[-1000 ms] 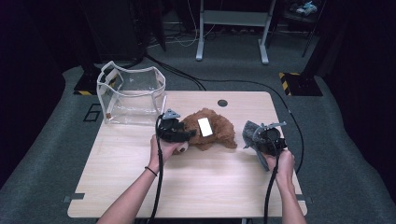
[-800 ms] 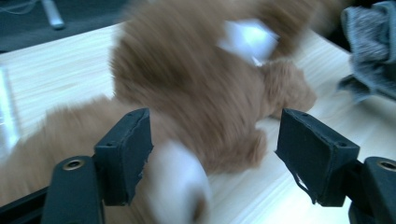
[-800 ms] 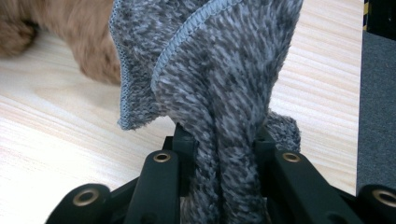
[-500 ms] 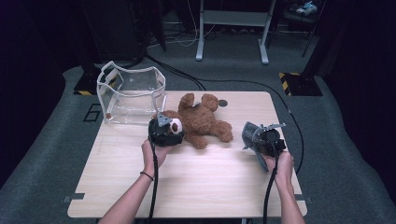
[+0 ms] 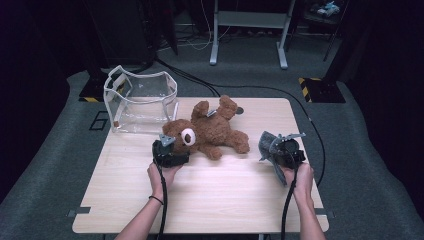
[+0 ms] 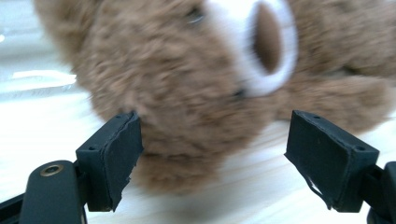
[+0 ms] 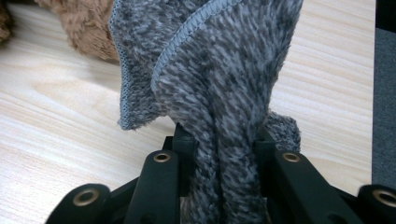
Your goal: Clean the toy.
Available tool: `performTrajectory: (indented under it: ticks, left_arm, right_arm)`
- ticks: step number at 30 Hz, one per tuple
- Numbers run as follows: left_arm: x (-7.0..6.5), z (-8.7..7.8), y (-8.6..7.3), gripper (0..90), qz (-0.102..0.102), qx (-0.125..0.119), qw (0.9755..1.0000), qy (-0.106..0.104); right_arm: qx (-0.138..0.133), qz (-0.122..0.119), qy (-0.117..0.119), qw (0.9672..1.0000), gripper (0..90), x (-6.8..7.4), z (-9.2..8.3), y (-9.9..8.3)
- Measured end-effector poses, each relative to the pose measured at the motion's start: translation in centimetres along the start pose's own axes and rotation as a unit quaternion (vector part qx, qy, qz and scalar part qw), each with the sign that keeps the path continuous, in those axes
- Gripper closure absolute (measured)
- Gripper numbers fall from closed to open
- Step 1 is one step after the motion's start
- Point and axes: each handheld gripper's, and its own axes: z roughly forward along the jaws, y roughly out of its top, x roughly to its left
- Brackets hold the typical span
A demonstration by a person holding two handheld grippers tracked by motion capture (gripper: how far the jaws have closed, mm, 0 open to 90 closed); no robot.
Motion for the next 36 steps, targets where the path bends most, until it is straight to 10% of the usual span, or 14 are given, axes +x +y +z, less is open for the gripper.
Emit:
performTrajectory:
  ticks: [15, 31, 36]
  left_arm:
    - [-7.4, 3.8, 2.3, 22.9, 0.064, 0.042, 0.9921, -0.099]
    - [-9.7, 7.0, 2.4, 51.3, 0.132, 0.061, 0.9882, -0.048]
    - [-10.1, 6.6, 2.7, 34.8, 0.131, 0.044, 0.9892, -0.05]
  right_arm:
    - [-0.001, -0.001, -0.003, 1.0, 71.9, -0.3, -0.2, -0.1]
    - [-0.001, 0.006, -0.004, 1.0, 71.9, -0.9, -0.4, -0.4]
    - [0.0, 0.007, -0.004, 1.0, 71.9, -0.9, -0.4, -0.4]
